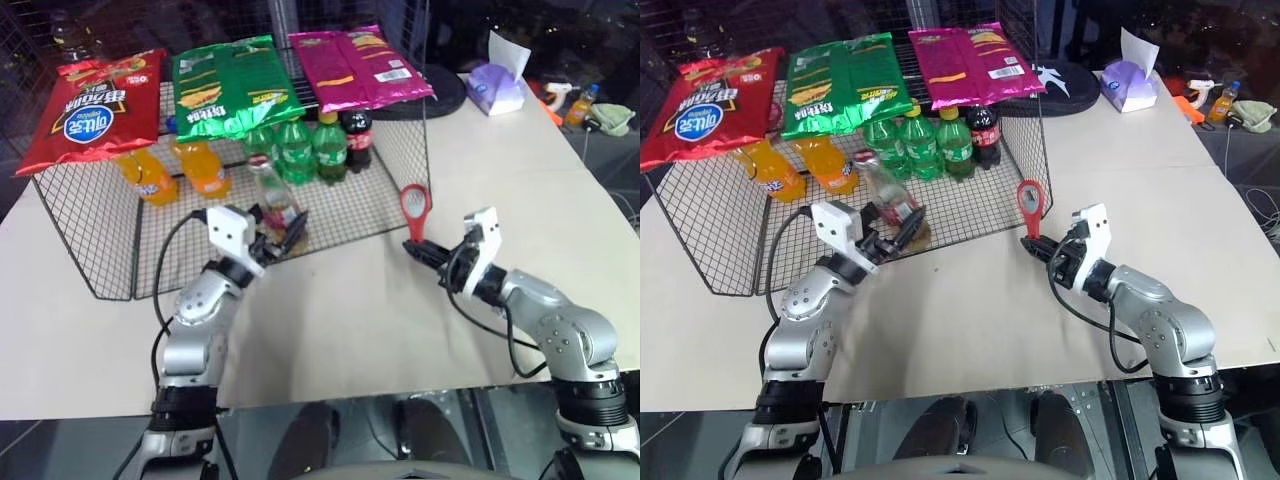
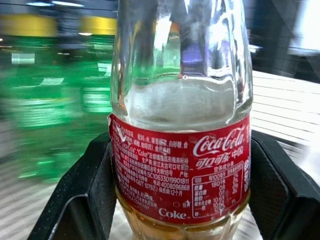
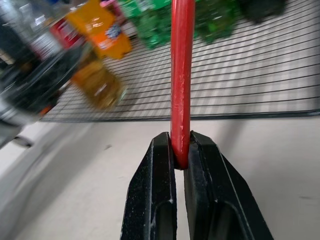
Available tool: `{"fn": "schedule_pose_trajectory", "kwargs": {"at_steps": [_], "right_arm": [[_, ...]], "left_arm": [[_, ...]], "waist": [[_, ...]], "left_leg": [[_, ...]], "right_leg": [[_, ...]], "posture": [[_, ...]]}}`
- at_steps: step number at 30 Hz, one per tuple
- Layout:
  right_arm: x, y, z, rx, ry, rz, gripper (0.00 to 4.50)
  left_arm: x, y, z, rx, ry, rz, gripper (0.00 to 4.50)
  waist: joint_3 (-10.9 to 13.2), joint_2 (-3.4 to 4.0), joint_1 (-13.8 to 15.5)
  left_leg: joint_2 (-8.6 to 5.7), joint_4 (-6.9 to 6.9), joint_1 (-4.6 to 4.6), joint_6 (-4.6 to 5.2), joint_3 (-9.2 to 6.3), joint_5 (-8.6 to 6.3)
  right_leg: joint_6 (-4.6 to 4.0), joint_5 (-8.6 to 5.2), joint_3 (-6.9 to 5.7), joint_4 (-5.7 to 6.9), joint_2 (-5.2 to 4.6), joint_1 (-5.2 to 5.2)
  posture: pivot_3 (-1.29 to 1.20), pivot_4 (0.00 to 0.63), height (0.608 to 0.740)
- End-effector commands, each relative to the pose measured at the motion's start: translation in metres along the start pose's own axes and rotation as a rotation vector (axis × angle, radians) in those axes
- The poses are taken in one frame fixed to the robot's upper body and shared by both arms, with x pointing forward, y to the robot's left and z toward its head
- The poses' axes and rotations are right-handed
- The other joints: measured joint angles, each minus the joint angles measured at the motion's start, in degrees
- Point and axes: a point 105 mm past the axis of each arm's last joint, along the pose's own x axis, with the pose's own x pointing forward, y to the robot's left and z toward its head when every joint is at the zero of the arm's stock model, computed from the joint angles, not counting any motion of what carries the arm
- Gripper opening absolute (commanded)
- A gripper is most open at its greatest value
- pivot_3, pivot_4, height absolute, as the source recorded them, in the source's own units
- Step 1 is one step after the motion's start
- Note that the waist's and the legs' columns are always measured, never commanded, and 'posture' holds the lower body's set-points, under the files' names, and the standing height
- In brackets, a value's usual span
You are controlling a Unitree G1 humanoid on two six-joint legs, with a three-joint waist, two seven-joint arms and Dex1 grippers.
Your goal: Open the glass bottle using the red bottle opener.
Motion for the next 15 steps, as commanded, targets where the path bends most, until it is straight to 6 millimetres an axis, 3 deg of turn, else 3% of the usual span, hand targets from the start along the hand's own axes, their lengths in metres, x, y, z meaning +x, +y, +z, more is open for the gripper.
{"fn": "schedule_pose_trajectory", "kwargs": {"at_steps": [1,7,15], "right_arm": [[-0.004,-0.004,0.015,-0.038,-0.055,-0.012,0.00],[-0.004,-0.004,0.015,-0.039,-0.064,-0.022,0.00],[-0.006,-0.005,0.014,-0.038,-0.064,-0.030,0.00]], "left_arm": [[0.001,-0.024,0.020,0.032,-0.062,-0.113,2.83],[-0.010,-0.041,-0.004,0.012,0.004,-0.150,2.83],[-0.019,-0.044,-0.015,-0.021,0.035,-0.165,2.83]], "waist": [[0.00,0.00,-0.01],[0.00,0.01,-0.09],[-0.02,0.04,-0.04]], "left_leg": [[0.01,0.00,0.00,0.00,0.00,0.00],[0.02,-0.01,0.03,0.00,0.06,0.00],[0.02,0.00,0.05,0.01,0.05,0.00]], "right_leg": [[0.00,0.00,0.00,0.00,0.02,0.00],[0.00,0.00,0.05,0.02,0.04,0.00],[0.00,0.00,0.04,0.01,0.04,0.02]], "posture": [[0.00,0.150,0.740],[0.00,0.150,0.740],[0.00,0.150,0.740]]}}
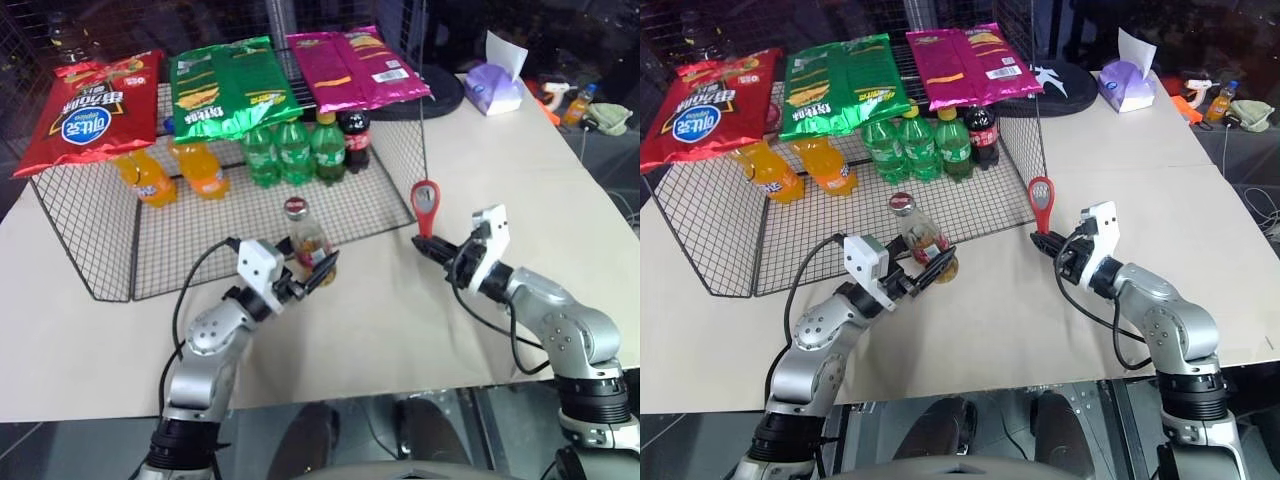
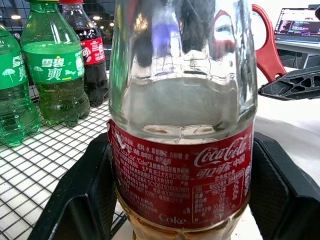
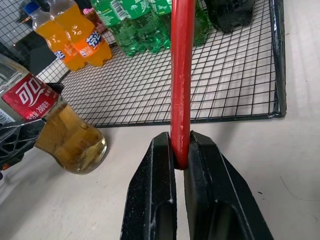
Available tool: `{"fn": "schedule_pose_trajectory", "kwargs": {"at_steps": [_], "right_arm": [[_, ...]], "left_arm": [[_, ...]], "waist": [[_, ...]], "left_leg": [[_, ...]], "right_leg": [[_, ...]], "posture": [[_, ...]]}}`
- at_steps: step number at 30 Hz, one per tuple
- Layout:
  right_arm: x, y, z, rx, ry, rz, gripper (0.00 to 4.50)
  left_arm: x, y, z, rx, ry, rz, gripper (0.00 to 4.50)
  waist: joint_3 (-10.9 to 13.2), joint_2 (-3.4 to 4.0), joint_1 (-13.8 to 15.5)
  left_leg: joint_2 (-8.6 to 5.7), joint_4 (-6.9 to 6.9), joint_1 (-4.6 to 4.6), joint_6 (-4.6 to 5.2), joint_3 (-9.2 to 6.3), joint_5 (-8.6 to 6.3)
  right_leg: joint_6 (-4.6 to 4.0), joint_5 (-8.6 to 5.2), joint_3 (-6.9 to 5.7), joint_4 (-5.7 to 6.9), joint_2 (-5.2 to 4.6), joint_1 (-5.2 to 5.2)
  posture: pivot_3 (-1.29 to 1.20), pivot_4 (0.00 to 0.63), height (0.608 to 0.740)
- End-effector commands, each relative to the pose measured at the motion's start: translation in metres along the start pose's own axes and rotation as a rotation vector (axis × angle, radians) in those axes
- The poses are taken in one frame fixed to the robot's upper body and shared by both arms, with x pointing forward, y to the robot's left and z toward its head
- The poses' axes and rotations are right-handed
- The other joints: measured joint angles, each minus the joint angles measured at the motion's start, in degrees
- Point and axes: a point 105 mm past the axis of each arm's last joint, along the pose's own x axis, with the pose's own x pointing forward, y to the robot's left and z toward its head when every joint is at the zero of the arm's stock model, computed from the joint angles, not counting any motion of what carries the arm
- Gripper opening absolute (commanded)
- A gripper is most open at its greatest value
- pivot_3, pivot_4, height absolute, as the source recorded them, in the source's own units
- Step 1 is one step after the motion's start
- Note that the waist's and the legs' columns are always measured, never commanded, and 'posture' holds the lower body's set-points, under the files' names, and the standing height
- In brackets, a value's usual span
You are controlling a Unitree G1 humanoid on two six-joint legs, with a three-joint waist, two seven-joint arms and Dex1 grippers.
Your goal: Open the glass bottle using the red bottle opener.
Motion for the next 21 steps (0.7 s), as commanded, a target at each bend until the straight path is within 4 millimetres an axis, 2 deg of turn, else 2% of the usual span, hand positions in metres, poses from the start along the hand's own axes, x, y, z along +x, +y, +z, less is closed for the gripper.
{"fn": "schedule_pose_trajectory", "kwargs": {"at_steps": [1,21], "right_arm": [[-0.003,0.002,0.013,-0.036,-0.050,0.000,0.00],[0.000,0.003,0.012,-0.032,-0.048,0.006,0.00]], "left_arm": [[-0.003,-0.007,0.000,-0.009,-0.006,-0.032,2.83],[0.003,-0.002,0.011,0.008,-0.066,0.001,2.83]], "waist": [[-0.01,0.01,-0.02],[-0.02,0.03,0.01]], "left_leg": [[0.00,0.00,0.00,0.00,0.00,0.00],[0.00,0.00,0.01,0.00,0.00,0.00]], "right_leg": [[0.00,0.00,0.00,0.00,0.00,0.00],[0.00,0.00,0.00,0.01,0.00,0.01]], "posture": [[0.00,0.150,0.740],[0.00,0.150,0.740]]}}
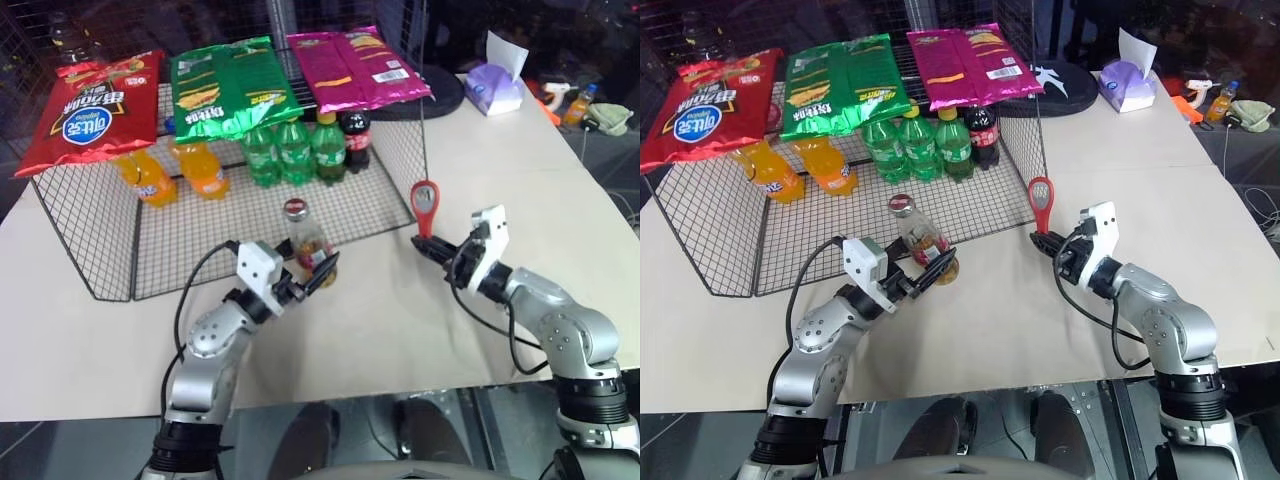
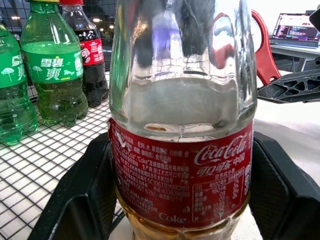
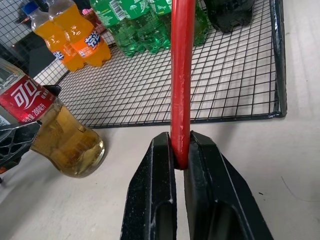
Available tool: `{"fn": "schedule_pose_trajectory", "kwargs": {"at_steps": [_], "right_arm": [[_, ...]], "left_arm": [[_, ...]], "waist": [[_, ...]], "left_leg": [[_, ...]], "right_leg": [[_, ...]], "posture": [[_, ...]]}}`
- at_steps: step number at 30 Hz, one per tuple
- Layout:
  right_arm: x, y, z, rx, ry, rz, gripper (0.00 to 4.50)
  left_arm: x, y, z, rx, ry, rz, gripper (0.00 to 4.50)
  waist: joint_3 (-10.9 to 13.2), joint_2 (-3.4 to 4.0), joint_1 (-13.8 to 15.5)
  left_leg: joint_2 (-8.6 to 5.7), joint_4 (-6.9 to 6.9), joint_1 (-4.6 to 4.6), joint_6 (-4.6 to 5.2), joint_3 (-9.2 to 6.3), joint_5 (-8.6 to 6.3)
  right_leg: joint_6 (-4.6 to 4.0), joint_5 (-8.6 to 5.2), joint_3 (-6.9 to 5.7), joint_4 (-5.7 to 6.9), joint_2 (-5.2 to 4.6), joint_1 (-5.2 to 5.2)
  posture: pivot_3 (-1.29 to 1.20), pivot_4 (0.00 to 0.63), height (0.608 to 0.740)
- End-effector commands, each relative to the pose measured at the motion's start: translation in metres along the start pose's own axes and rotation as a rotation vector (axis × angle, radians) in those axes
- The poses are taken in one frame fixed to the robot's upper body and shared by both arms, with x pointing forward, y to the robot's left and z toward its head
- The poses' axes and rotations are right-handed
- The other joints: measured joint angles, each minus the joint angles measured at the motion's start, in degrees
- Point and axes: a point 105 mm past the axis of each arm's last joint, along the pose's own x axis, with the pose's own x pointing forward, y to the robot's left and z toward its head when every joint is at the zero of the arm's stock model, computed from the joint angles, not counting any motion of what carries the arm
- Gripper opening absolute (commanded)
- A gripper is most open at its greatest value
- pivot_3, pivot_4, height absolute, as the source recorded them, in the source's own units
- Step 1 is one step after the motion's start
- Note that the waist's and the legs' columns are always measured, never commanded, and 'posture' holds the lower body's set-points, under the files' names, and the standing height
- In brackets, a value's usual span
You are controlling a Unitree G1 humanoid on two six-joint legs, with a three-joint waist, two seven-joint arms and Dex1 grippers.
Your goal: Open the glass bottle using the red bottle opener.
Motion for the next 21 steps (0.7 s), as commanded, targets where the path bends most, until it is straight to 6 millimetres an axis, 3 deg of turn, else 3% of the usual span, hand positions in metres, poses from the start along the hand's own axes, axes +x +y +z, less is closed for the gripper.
{"fn": "schedule_pose_trajectory", "kwargs": {"at_steps": [1,8,9,12,21], "right_arm": [[-0.0005,0.0034,0.0123,-0.033,-0.046,0.011,0.00],[0.0003,0.0033,0.0114,-0.032,-0.042,0.012,0.00],[0.0004,0.0033,0.0113,-0.032,-0.042,0.012,0.00],[0.0006,0.0032,0.0109,-0.032,-0.040,0.014,0.00],[0.0023,0.0030,0.0117,-0.035,-0.043,0.018,0.00]], "left_arm": [[0.0041,-0.0013,0.0118,0.025,-0.053,-0.004,2.83],[0.0048,0.0012,0.0135,0.022,-0.058,0.013,2.83],[0.0050,0.0016,0.0138,0.024,-0.059,0.014,3.63],[0.0063,0.0010,0.0152,0.034,-0.066,0.008,4.37],[0.0042,-0.0001,0.0161,0.044,-0.068,-0.002,4.37]], "waist": [[0.00,0.00,0.00],[0.00,0.00,0.00],[0.00,0.00,0.00],[0.00,0.00,0.01],[0.00,0.00,-0.01]], "left_leg": [[0.00,0.00,0.00,0.00,0.00,0.00],[0.00,0.00,0.00,0.00,0.00,0.00],[0.00,0.00,0.00,0.00,0.00,0.00],[0.00,0.01,0.00,0.00,-0.01,0.00],[0.00,0.02,0.01,0.00,0.00,0.00]], "right_leg": [[0.00,0.00,0.00,0.00,0.00,0.00],[0.00,0.00,0.00,0.00,0.00,0.00],[0.00,0.00,0.00,0.00,0.00,0.00],[0.00,0.00,-0.01,0.01,0.00,0.00],[0.00,0.00,0.00,0.02,0.01,0.00]], "posture": [[0.00,0.150,0.740],[0.00,0.150,0.740],[0.00,0.150,0.740],[0.00,0.150,0.740],[0.00,0.150,0.740]]}}
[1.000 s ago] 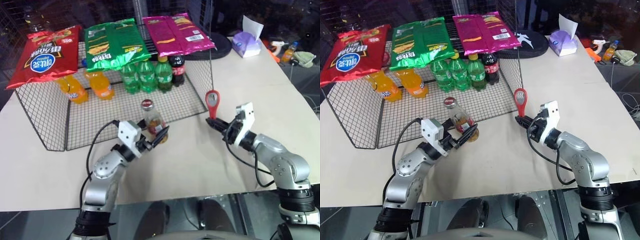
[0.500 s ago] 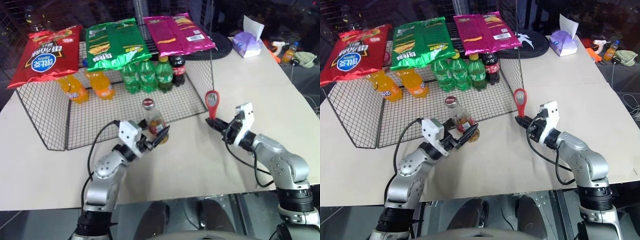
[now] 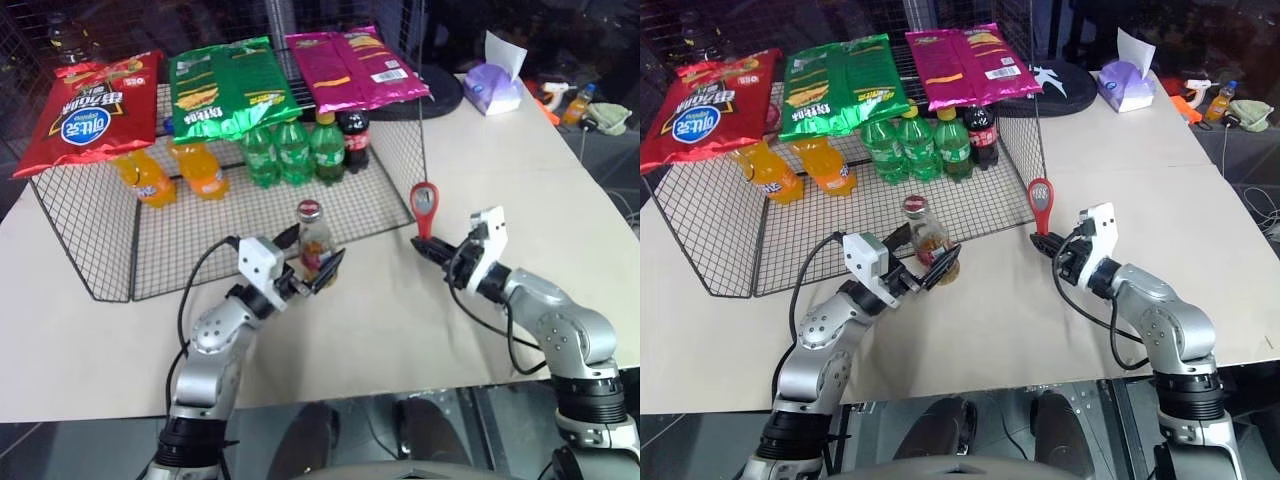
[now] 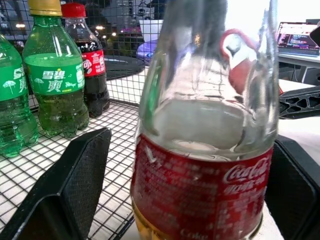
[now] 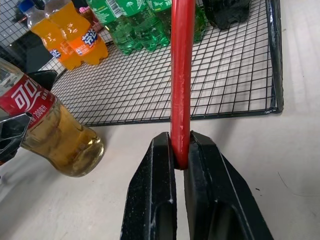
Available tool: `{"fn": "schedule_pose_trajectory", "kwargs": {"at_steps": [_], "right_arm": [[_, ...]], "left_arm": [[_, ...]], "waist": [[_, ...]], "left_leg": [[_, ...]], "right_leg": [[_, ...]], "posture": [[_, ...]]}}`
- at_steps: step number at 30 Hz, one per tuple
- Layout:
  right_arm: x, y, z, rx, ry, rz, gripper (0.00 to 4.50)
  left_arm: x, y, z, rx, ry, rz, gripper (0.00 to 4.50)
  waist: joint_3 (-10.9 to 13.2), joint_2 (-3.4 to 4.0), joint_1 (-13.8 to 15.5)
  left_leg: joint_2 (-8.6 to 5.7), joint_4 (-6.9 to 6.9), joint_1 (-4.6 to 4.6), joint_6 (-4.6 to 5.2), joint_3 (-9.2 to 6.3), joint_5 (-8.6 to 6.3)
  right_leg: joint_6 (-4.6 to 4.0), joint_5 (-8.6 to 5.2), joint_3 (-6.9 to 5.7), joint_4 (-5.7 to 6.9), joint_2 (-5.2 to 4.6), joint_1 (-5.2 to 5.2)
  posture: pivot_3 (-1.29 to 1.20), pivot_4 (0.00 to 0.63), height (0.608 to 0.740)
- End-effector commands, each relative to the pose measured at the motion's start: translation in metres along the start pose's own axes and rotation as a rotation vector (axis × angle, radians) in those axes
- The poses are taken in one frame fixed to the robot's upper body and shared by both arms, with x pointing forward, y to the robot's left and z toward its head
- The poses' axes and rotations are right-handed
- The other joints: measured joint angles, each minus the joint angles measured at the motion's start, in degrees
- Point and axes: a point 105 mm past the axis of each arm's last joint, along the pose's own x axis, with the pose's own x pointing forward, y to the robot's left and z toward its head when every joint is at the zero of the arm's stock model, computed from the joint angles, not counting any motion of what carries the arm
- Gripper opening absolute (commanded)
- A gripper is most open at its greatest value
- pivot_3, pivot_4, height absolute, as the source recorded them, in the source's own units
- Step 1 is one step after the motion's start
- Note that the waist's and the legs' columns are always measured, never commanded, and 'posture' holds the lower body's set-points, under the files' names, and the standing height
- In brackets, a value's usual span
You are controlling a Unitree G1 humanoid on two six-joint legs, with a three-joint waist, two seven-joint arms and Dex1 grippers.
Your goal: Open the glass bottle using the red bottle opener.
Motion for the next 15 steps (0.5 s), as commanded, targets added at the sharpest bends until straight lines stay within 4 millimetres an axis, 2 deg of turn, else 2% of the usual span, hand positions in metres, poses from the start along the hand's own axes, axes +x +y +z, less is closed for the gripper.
{"fn": "schedule_pose_trajectory", "kwargs": {"at_steps": [1,7,12,15], "right_arm": [[0.001,0.005,0.014,-0.035,-0.049,0.023,0.00],[0.000,0.002,0.012,-0.032,-0.048,0.013,0.00],[0.002,0.005,0.010,-0.031,-0.043,0.023,0.00],[0.001,0.005,0.008,-0.028,-0.039,0.022,0.00]], "left_arm": [[-0.002,-0.001,0.011,0.036,-0.036,-0.014,4.37],[-0.006,-0.002,0.028,0.059,-0.097,-0.015,4.37],[0.003,-0.001,0.050,0.082,-0.164,-0.016,4.37],[0.007,-0.003,0.055,0.075,-0.172,-0.033,4.37]], "waist": [[0.00,0.00,0.00],[0.00,0.00,0.01],[0.00,0.00,0.10],[0.00,0.00,0.03]], "left_leg": [[0.00,0.00,0.00,0.00,0.00,0.00],[0.01,0.00,0.00,0.00,0.00,0.00],[0.00,0.03,0.00,0.00,-0.01,0.00],[0.00,0.03,0.00,0.00,0.00,0.00]], "right_leg": [[0.00,0.00,0.00,0.00,0.00,0.00],[0.00,0.00,0.00,0.00,-0.01,0.00],[0.00,0.00,-0.01,0.01,-0.01,0.02],[0.00,0.00,0.00,0.01,-0.01,0.02]], "posture": [[0.00,0.150,0.740],[0.00,0.150,0.740],[0.00,0.150,0.740],[0.00,0.150,0.740]]}}
